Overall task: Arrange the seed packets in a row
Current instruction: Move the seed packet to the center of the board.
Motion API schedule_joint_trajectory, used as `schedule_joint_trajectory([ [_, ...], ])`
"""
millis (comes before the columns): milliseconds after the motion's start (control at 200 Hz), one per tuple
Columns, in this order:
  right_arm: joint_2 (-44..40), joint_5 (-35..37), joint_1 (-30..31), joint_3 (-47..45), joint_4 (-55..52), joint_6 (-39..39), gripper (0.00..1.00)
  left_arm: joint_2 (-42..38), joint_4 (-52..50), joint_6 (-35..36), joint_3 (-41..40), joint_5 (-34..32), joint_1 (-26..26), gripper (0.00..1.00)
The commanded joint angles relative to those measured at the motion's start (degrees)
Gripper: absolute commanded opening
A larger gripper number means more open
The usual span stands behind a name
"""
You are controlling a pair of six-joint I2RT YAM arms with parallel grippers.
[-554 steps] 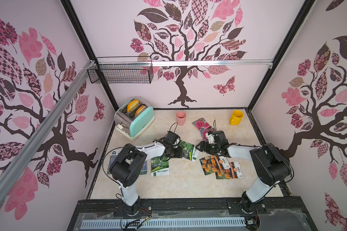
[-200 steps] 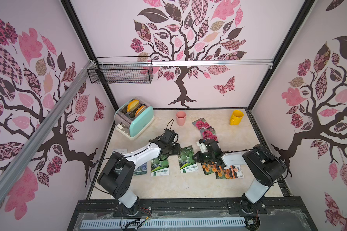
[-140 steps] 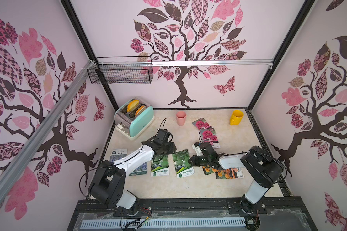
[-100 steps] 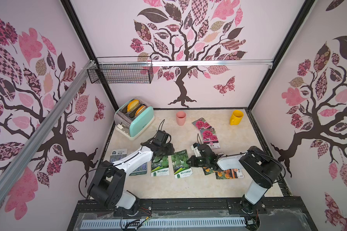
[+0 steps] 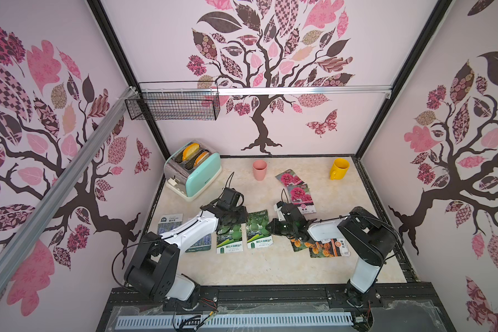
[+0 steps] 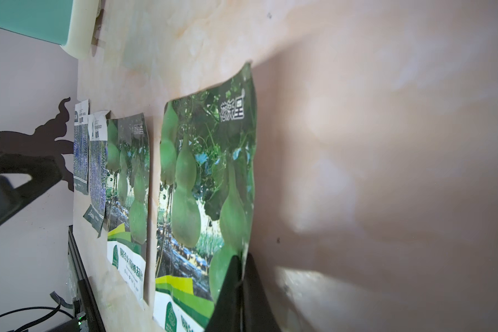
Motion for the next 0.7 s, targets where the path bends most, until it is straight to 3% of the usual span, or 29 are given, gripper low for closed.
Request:
schedule_joint_trajectory([
  [0,1.25,-0.1,-0.02,1.05,-2.15,-0.63,0.09,-0.33,0.59,0.24,0.04,-0.24,0.23,0.51],
  [110,0.95,-0.13,-0.01,1.02,-2.46,-0.85,0.16,-0.04,0.59,0.31,0.21,-0.06,0.31,0.51],
  [190,0.18,0.57,-0.02,0.87,-3.12,-1.15,0.39,0.01,0.59,0.35,0.31,-0.02,0.25,0.51],
  [270,-1.69,1.93,-0.06,0.43,-4.01,-1.63,0.5,0.15,0.16,0.66,0.56,0.11,0.26,0.51],
  [535,-16.56,7.37,-6.0,-1.96,-12.83,-5.84,0.65,0.74,-0.15,1.78,2.02,-0.48,-0.17,0.51],
  [690,-30.46,6.4,-14.62,-6.34,-19.98,-6.99,0.73,5.28,-1.31,5.42,7.64,-3.74,-5.96,0.52],
])
